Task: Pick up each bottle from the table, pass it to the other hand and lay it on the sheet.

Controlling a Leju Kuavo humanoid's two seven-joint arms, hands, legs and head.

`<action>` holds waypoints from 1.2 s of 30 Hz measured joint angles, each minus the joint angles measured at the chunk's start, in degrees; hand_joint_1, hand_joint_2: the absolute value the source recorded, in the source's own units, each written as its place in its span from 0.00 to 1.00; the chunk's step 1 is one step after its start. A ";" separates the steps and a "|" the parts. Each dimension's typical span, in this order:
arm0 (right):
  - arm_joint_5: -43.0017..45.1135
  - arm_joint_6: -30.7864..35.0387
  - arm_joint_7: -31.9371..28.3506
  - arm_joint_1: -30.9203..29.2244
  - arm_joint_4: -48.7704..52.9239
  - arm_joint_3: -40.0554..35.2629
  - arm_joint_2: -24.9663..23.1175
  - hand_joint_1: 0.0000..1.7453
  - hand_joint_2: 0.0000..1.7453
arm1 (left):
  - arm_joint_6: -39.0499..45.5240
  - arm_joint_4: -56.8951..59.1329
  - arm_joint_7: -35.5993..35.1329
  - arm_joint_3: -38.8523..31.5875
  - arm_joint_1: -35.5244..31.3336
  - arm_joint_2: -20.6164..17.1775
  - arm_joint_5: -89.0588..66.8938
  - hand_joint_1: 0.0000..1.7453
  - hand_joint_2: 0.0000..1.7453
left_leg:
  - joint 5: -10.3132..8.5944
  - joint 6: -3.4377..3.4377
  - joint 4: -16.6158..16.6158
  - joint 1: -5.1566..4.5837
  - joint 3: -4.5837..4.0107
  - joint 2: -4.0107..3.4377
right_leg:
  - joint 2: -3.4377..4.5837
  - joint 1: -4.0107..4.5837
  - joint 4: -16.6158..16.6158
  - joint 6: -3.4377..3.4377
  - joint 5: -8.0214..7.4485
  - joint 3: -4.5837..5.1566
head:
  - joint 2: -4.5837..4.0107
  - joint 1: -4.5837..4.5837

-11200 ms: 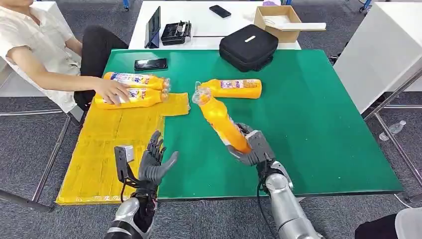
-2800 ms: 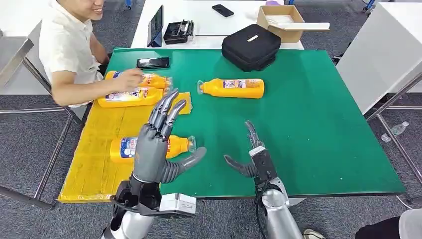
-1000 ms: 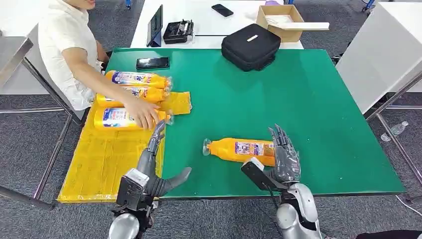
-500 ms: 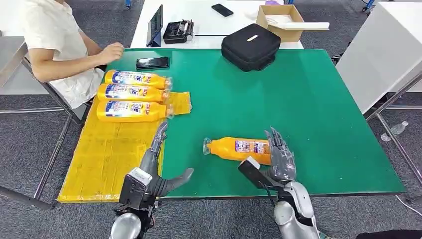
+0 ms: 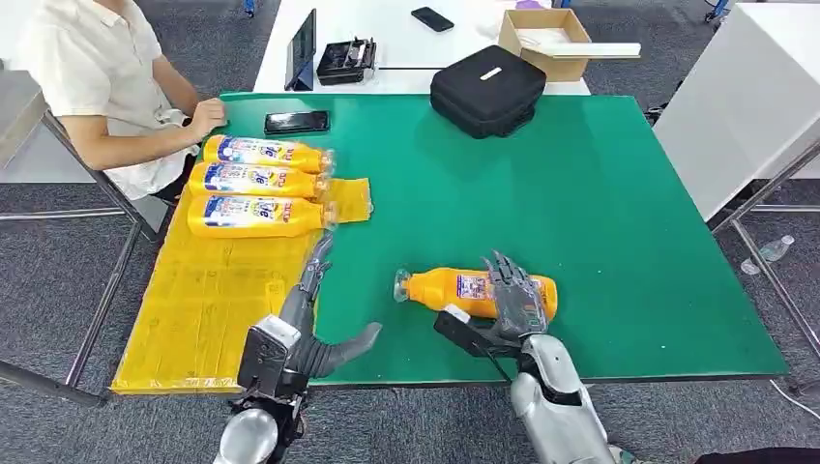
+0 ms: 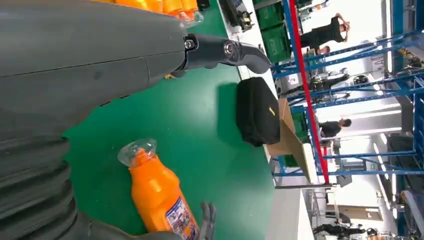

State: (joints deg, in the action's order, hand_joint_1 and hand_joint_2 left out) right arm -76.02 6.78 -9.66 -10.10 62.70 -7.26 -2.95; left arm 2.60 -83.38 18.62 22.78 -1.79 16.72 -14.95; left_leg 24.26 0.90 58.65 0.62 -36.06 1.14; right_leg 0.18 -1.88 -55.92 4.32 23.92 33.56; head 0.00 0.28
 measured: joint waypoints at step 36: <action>-7.02 -10.08 9.03 -8.63 -7.62 -11.87 3.48 0.00 1.00 | -1.31 0.68 -5.49 -0.79 0.07 -0.02 -1.38 0.00 1.00 | -0.04 0.06 0.00 -0.01 0.30 0.05 | -0.03 -0.01 0.04 0.02 -0.02 -0.32 | 0.00 -0.02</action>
State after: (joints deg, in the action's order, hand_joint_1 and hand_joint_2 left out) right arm -83.03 -3.30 -0.63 -18.73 55.09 -19.13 0.53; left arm 1.29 -82.71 13.14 21.99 -1.72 16.70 -16.33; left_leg 24.22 0.96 58.65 0.61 -35.76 1.19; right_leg 0.15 -1.89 -55.88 4.33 23.90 33.24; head 0.00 0.26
